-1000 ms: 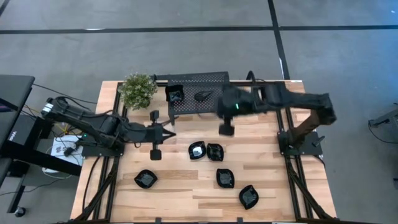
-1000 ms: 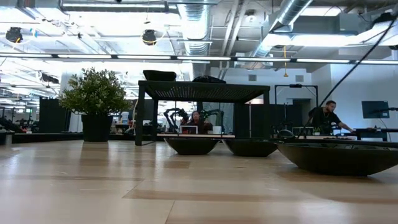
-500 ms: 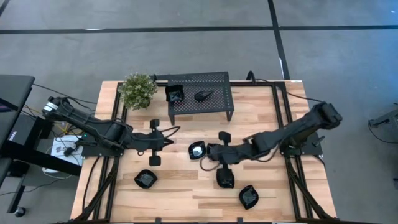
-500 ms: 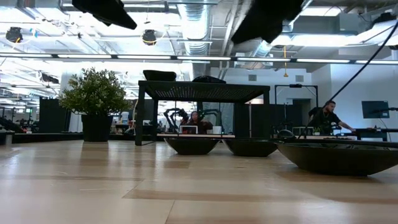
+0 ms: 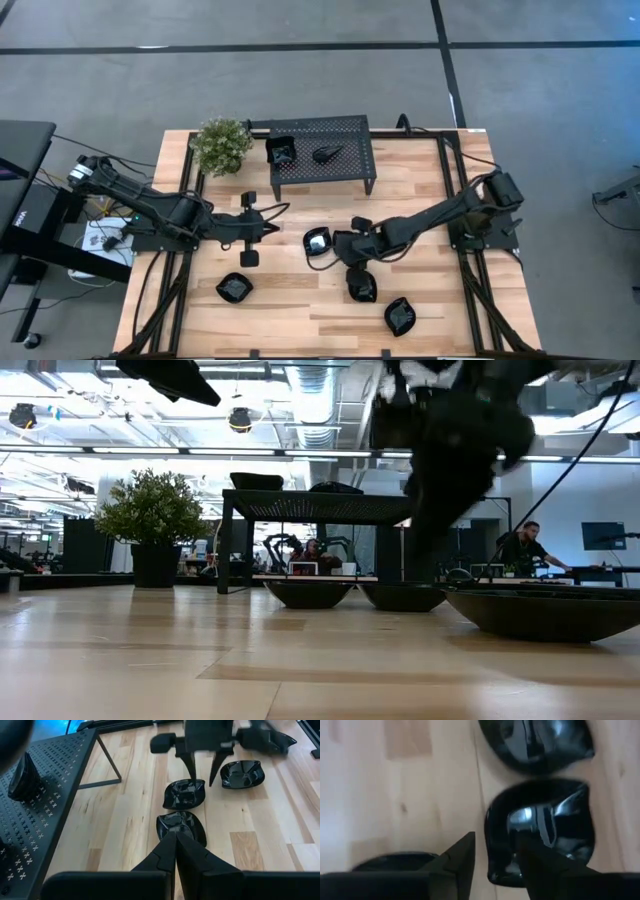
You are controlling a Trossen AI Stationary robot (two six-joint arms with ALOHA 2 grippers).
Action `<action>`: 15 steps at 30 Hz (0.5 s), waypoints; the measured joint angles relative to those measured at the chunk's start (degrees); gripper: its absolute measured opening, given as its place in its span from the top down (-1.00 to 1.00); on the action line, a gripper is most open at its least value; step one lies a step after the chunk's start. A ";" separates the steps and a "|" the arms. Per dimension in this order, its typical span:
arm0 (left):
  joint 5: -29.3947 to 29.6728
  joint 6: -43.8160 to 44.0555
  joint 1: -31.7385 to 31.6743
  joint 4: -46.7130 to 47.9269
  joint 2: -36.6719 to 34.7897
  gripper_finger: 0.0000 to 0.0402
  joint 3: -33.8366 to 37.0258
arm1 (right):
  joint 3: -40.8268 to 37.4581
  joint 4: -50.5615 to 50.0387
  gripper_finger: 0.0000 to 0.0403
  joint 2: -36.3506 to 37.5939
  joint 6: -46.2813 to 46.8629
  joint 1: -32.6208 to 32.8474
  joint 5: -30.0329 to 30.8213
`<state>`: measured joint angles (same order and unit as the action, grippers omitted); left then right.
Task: Pick & Place Mini shaped plates
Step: Put the leaf shaped plate on the shelf
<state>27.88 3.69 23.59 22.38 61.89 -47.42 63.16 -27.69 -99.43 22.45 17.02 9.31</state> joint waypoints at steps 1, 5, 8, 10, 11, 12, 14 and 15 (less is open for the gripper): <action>0.00 0.01 0.00 -0.01 0.00 0.94 0.00 | 0.00 -0.37 0.31 -0.96 0.25 0.02 0.03; -0.02 0.01 0.00 -0.16 0.00 0.94 0.00 | -0.02 -0.76 0.26 -4.63 0.14 -0.32 0.21; -0.02 0.03 0.00 -0.21 0.00 0.94 0.00 | 0.44 -0.92 0.26 -5.96 0.14 -0.86 0.62; -0.02 0.03 0.00 -0.26 0.00 0.94 0.00 | 0.45 -1.11 0.28 -5.97 0.12 -1.21 1.54; -0.02 0.03 0.00 -0.33 0.00 0.94 0.00 | 0.53 -1.01 0.30 -5.93 0.11 -1.41 2.14; -0.04 0.03 0.00 -0.36 0.00 0.94 0.00 | 0.55 -1.14 0.32 -5.93 0.12 -1.45 2.80; -0.04 0.03 0.00 -0.39 -0.02 0.94 0.00 | 0.55 -1.96 0.38 -5.93 -0.03 -1.90 3.05; -0.04 0.03 0.00 -0.40 -0.02 0.94 0.00 | 0.52 -2.35 0.42 -5.93 -0.08 -2.19 2.97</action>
<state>27.83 3.73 23.59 21.98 61.87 -47.42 63.68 -30.04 -105.36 22.37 14.83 12.28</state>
